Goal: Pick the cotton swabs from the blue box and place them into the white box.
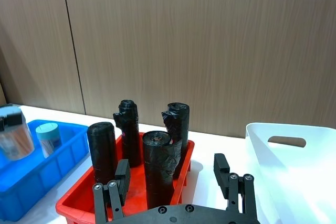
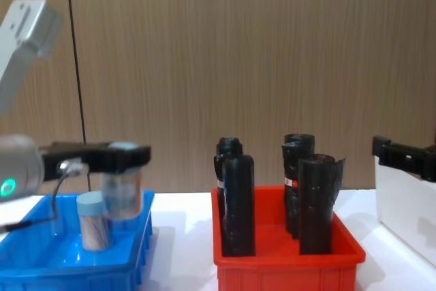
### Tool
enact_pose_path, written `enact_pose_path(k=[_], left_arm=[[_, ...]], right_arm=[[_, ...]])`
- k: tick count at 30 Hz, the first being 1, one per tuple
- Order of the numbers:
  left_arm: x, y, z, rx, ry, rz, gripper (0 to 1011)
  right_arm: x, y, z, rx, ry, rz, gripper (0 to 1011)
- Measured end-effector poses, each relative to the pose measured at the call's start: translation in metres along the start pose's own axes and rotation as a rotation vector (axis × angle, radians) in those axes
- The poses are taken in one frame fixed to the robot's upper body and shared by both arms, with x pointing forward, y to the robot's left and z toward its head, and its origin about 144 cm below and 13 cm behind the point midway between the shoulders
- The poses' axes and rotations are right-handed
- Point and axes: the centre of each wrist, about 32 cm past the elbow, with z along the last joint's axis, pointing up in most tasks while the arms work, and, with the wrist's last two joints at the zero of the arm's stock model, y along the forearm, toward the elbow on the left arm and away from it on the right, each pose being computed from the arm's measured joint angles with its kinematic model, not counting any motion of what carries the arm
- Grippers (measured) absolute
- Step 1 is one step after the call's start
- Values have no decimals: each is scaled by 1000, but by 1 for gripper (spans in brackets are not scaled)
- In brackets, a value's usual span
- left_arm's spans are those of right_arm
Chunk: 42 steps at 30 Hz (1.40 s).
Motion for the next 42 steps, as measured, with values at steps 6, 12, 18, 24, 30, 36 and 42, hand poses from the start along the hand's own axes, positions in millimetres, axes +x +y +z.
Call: enact_pose_path(k=[6,12,18,24,30,36,42], left_arm=[[-7,1,21,-29,-14,-80,670],[-14,0,39,-47,-18,-161,670],[-20,-4,53,-44,-14,-238,670],[-24,-9,65,-26,-7,-306,670],[-26,-15,75,0,2,-371,670],[-27,-22,81,21,12,-417,670],[-27,-26,85,33,18,-446,670]], right_arm=[[0,0,0,0,0,0,1002],[0,0,0,0,0,0,1002],[0,0,0,0,0,0,1001],[0,0,0,0,0,0,1002],[0,0,0,0,0,0,1002],[0,0,0,0,0,0,1002],[0,0,0,0,0,0,1002]])
